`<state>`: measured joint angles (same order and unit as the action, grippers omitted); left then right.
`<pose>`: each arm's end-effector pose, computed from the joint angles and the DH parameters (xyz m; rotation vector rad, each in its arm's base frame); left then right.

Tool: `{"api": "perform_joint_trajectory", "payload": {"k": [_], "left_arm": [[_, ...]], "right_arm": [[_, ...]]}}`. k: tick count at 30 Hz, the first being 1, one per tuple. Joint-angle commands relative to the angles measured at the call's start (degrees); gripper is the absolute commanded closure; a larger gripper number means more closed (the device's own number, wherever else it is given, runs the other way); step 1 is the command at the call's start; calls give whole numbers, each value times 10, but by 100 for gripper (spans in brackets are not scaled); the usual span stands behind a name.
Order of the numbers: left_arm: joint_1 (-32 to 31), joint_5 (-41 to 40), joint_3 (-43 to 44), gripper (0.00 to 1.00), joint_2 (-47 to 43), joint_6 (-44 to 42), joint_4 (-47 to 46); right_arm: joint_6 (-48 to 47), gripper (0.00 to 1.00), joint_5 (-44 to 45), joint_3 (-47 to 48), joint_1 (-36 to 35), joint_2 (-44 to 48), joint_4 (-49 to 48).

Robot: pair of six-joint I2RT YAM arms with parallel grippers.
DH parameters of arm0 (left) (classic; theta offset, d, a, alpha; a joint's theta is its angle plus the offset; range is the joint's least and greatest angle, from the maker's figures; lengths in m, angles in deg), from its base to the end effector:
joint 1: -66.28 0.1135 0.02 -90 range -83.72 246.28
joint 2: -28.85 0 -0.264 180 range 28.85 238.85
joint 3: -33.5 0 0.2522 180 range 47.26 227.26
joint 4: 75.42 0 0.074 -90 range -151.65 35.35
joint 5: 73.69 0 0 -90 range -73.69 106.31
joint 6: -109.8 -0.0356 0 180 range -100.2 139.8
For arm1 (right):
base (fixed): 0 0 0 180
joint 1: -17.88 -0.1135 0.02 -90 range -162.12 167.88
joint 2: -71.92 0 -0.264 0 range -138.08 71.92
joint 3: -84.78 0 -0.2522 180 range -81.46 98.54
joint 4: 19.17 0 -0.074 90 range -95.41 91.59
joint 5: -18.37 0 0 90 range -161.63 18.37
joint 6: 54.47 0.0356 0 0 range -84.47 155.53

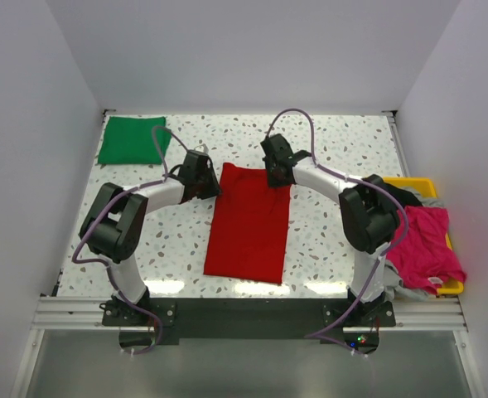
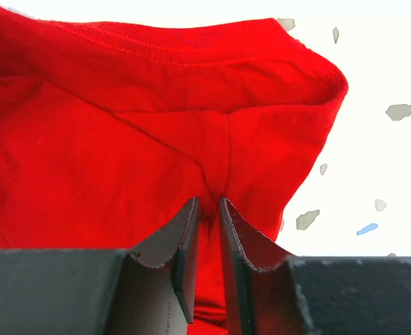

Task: Fold and stack the t-shirts
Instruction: Fold the tshirt

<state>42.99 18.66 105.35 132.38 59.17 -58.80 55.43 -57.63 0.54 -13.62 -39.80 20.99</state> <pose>0.3386 -0.1473 0.1559 -0.3287 2.4658 -0.5362 0.3632 0.2125 0.1993 -0.1600 2.5031 0.0538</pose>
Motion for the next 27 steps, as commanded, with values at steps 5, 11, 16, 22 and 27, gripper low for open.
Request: {"api": "perform_joint_trajectory", "payload": {"k": [5, 11, 16, 22, 27], "left_arm": [[4, 6, 12, 73, 4, -5, -20], [5, 6, 13, 73, 6, -5, -20], [4, 7, 12, 73, 7, -4, -20], [6, 7, 8, 73, 10, -4, -20], [6, 10, 7, 73, 12, -1, -20]], "right_arm": [[4, 79, 5, 6, -3, 0, 5], [3, 87, 6, 8, -2, -2, 7], [8, 100, 7, 2, -3, 11, 6], [22, 100, 8, -37, -4, 64, -4], [36, 100, 17, -83, -7, 125, -3]]}}
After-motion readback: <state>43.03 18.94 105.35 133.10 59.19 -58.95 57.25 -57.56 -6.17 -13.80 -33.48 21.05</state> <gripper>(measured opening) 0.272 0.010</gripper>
